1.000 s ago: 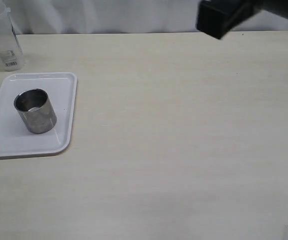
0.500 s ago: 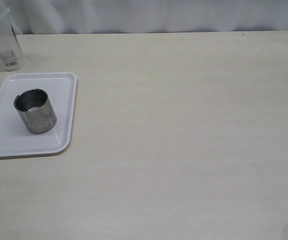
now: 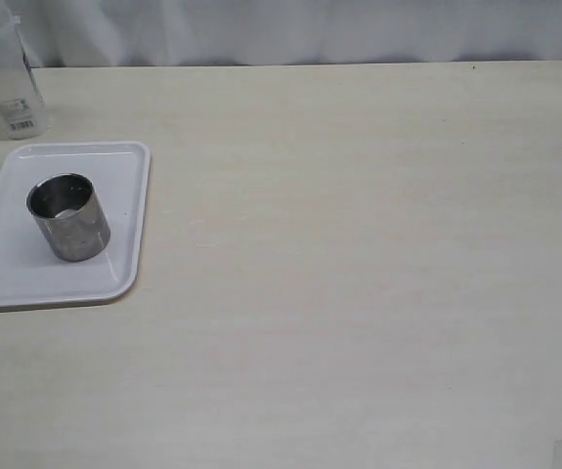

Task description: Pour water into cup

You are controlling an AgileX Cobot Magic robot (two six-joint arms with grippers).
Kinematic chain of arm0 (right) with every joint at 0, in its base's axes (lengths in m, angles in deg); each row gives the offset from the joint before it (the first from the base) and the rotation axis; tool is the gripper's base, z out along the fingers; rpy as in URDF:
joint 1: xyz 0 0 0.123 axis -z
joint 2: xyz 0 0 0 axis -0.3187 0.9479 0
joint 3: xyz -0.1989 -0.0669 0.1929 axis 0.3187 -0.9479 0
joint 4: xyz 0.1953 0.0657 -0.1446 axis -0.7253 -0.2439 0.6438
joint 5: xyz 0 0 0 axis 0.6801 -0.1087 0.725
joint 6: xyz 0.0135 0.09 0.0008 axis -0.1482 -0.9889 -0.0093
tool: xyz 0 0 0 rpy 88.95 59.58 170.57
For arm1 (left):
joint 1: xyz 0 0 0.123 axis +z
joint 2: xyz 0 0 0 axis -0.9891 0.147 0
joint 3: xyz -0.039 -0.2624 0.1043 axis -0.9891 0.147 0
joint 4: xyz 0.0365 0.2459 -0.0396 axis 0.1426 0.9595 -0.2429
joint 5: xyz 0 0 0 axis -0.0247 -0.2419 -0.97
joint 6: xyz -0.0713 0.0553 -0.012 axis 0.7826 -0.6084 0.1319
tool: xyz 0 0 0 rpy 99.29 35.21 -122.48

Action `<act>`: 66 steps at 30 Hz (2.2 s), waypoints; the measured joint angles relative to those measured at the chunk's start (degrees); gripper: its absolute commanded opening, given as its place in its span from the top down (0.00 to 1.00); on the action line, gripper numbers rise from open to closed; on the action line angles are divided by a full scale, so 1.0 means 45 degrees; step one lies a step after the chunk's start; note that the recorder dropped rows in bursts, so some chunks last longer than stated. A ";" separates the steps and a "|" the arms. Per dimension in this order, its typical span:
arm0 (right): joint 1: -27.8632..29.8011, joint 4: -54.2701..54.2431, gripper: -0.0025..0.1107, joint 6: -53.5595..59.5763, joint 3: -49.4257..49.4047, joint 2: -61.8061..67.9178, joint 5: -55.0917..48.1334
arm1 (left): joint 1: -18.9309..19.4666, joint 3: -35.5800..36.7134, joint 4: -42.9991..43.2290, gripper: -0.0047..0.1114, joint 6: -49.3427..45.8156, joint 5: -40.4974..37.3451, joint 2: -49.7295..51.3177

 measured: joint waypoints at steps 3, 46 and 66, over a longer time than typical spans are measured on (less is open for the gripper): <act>0.0000 -0.0024 0.94 0.0000 0.0000 0.0000 0.0000 | 0.0000 0.0000 0.0000 0.13 0.0000 0.0000 0.0000; 0.0000 -0.0046 0.94 0.0000 0.0000 0.0000 0.0000 | -0.1497 0.3809 -0.2582 0.13 -0.7108 -0.1660 -0.4603; 0.0000 -0.0046 0.94 0.0000 0.0000 0.0000 0.0000 | -0.1526 0.4578 -0.2621 0.13 -0.7116 -0.3016 -0.4603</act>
